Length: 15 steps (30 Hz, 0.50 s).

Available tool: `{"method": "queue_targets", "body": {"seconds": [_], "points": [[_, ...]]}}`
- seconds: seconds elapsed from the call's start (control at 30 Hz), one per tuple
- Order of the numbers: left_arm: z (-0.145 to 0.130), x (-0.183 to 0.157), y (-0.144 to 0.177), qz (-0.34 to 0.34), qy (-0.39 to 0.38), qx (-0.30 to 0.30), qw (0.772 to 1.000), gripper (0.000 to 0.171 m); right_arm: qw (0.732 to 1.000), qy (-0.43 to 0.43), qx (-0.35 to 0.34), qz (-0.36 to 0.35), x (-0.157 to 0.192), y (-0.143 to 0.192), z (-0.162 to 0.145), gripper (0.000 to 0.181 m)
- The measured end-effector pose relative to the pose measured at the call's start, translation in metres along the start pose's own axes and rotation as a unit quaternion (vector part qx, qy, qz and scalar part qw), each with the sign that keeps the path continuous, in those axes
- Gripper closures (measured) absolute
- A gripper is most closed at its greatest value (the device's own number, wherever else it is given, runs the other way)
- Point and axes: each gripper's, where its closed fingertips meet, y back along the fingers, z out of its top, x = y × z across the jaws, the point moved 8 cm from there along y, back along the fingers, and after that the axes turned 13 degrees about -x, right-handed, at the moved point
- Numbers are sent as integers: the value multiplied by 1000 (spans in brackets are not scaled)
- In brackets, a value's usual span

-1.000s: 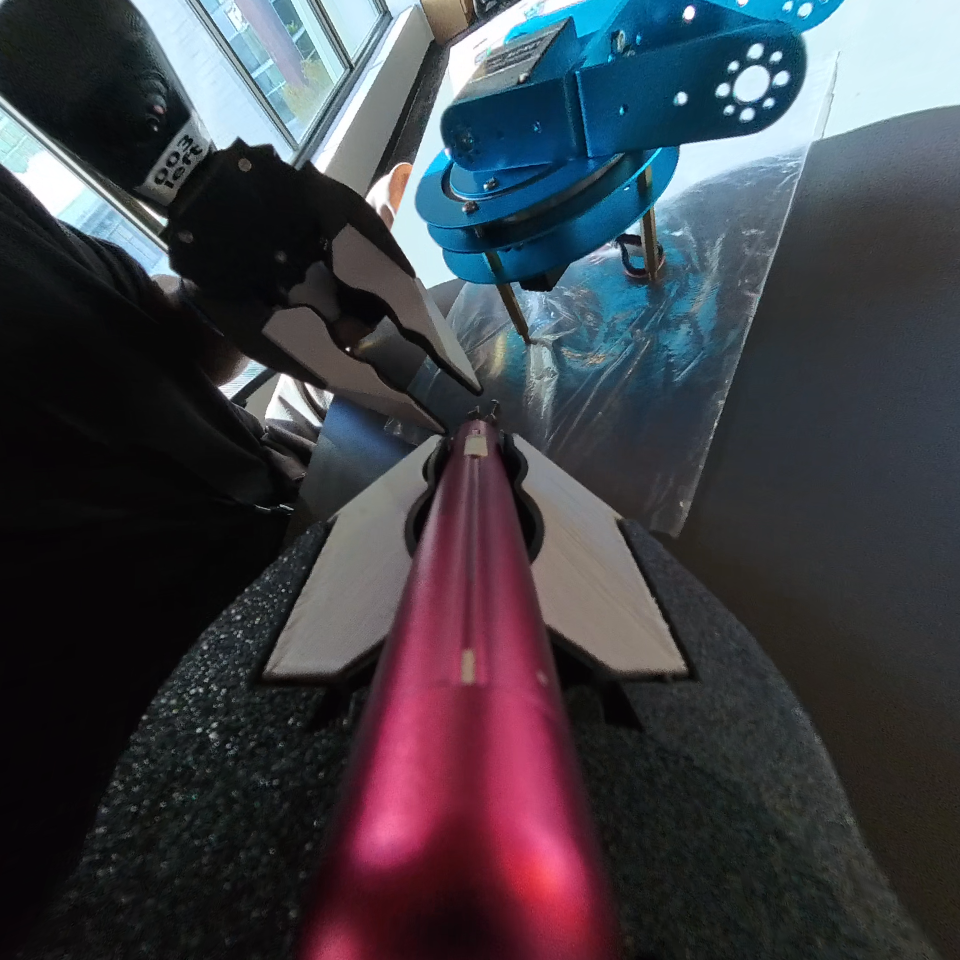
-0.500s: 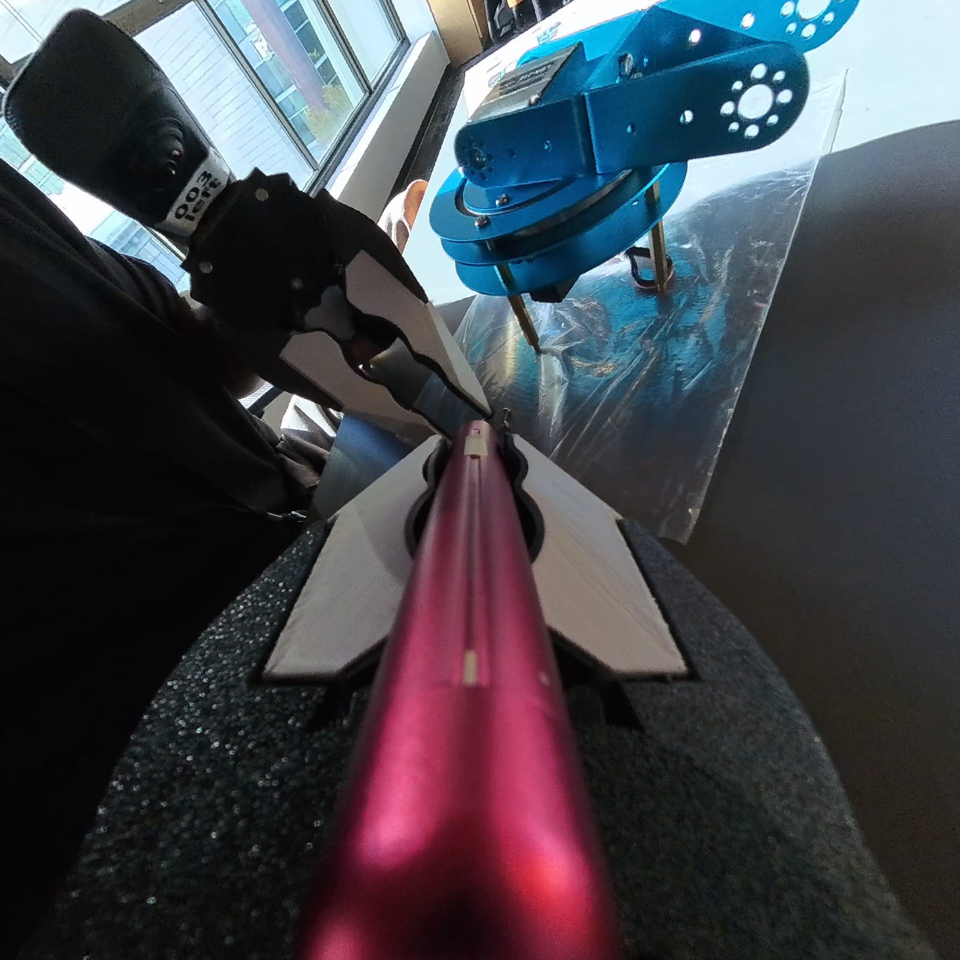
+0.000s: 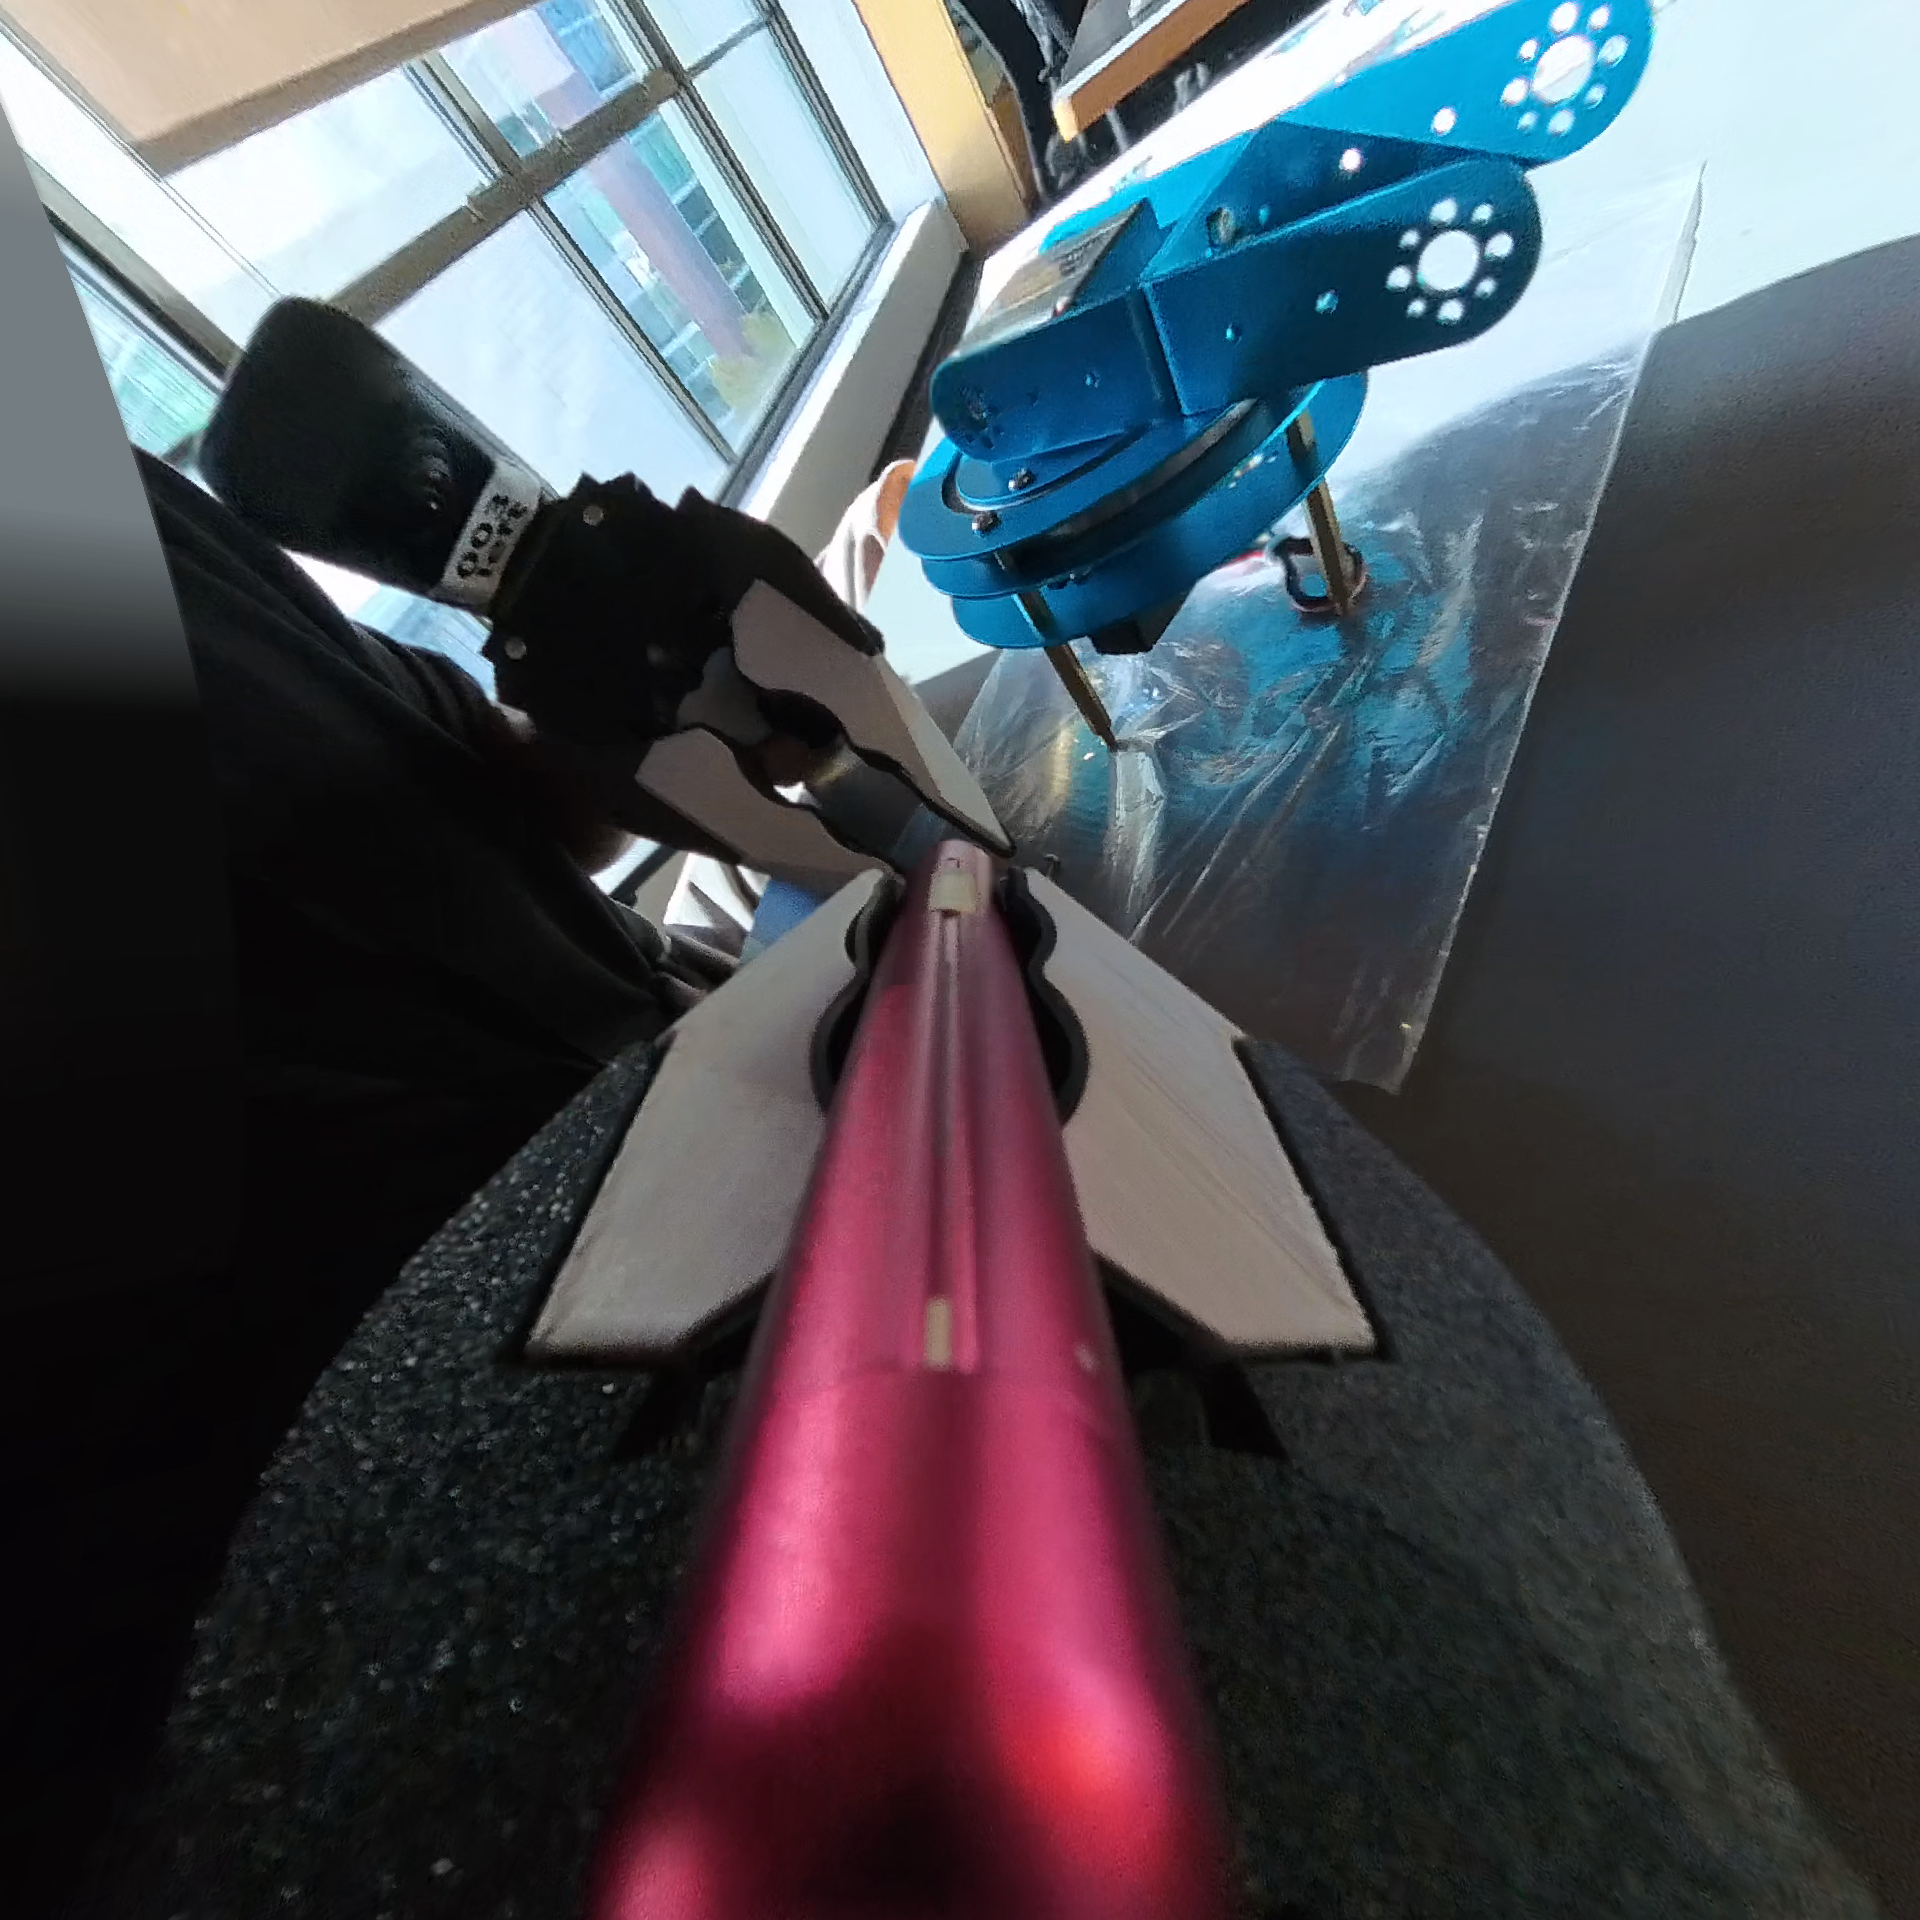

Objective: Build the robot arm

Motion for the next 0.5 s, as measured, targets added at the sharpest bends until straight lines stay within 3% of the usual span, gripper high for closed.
{"method": "queue_targets", "body": {"seconds": [0.27, 0.5], "points": [[7, 0, 8, 12, -37, -53, 998, 155, 996, -69, -36, 48, 1, 2, 5, 159], [7, -5, 15, 37, -157, -90, 983, 155, 993, -94, -41, 62, 1, 3, 5, 159]]}}
